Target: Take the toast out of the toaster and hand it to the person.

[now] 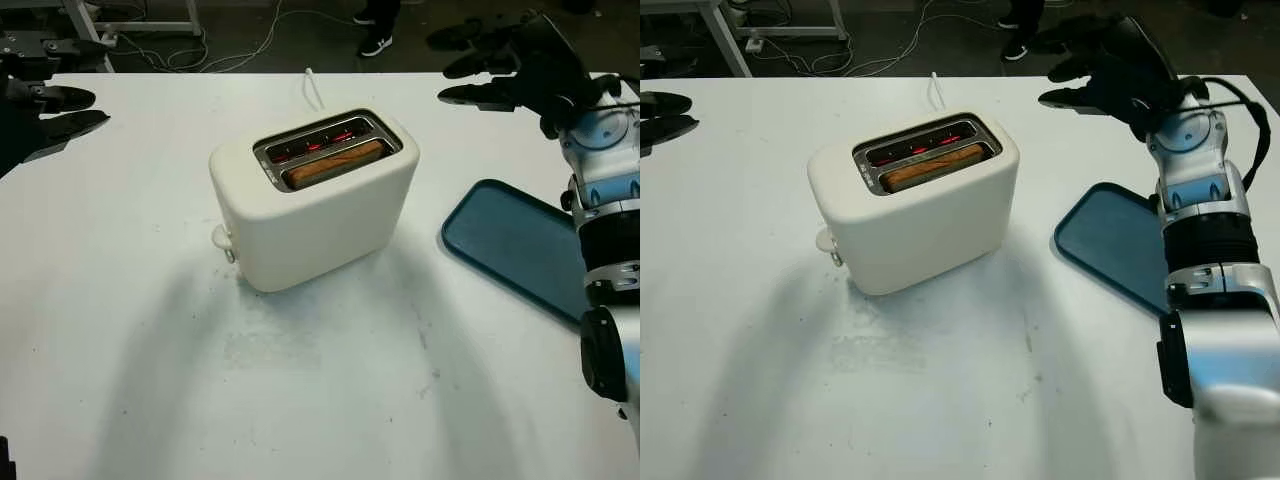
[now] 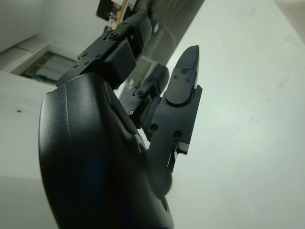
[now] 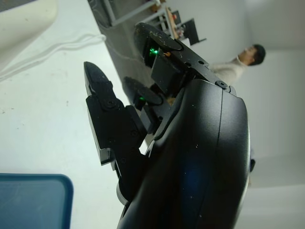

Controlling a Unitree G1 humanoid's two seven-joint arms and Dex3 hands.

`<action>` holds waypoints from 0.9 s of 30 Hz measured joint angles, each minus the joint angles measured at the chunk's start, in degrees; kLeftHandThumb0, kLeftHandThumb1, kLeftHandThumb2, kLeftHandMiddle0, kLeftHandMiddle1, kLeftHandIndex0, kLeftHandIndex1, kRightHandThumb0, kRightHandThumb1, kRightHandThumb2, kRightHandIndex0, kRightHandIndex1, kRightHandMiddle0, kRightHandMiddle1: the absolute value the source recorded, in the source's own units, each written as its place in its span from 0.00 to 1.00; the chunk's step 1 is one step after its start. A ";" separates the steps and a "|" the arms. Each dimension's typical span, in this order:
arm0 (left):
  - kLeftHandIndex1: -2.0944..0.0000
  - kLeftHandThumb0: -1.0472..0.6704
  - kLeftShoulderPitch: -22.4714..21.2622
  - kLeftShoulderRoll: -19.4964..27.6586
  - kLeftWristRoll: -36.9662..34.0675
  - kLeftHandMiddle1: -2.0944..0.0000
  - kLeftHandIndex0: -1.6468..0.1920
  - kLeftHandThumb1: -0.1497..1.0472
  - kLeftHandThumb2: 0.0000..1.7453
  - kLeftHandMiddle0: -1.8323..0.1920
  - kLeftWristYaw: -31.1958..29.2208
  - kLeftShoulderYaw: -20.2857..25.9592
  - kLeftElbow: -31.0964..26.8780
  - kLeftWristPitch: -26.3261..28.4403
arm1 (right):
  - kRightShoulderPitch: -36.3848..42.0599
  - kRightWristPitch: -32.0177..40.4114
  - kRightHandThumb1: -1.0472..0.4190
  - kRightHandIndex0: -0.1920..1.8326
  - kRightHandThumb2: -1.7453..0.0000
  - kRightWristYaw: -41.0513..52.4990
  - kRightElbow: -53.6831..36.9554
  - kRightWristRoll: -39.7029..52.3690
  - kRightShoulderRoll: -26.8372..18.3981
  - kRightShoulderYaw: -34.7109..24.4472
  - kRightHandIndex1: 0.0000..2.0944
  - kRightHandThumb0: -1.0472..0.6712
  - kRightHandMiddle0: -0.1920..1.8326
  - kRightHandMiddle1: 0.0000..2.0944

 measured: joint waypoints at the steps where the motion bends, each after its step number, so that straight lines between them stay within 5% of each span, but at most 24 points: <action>1: 0.98 0.51 0.01 -0.26 0.00 0.93 0.47 0.83 0.00 0.47 0.03 -0.24 -0.03 -0.32 | 0.04 0.00 0.20 0.45 1.00 0.01 -0.47 -0.03 0.00 0.04 0.16 0.53 0.49 0.00; 16: 0.99 0.46 0.12 -4.67 -0.68 0.92 0.48 0.86 0.01 0.50 0.99 -2.15 0.87 -1.33 | 1.67 -0.10 0.18 0.47 1.00 0.49 -1.99 -0.64 -0.03 1.08 0.13 0.53 0.49 0.00; 27: 1.00 0.53 2.97 -4.67 -0.71 0.92 0.50 0.88 0.01 0.54 1.01 -0.56 -2.36 1.51 | 5.61 0.53 0.16 0.46 1.00 0.90 -4.83 0.90 -0.02 -0.38 0.11 0.47 0.48 0.00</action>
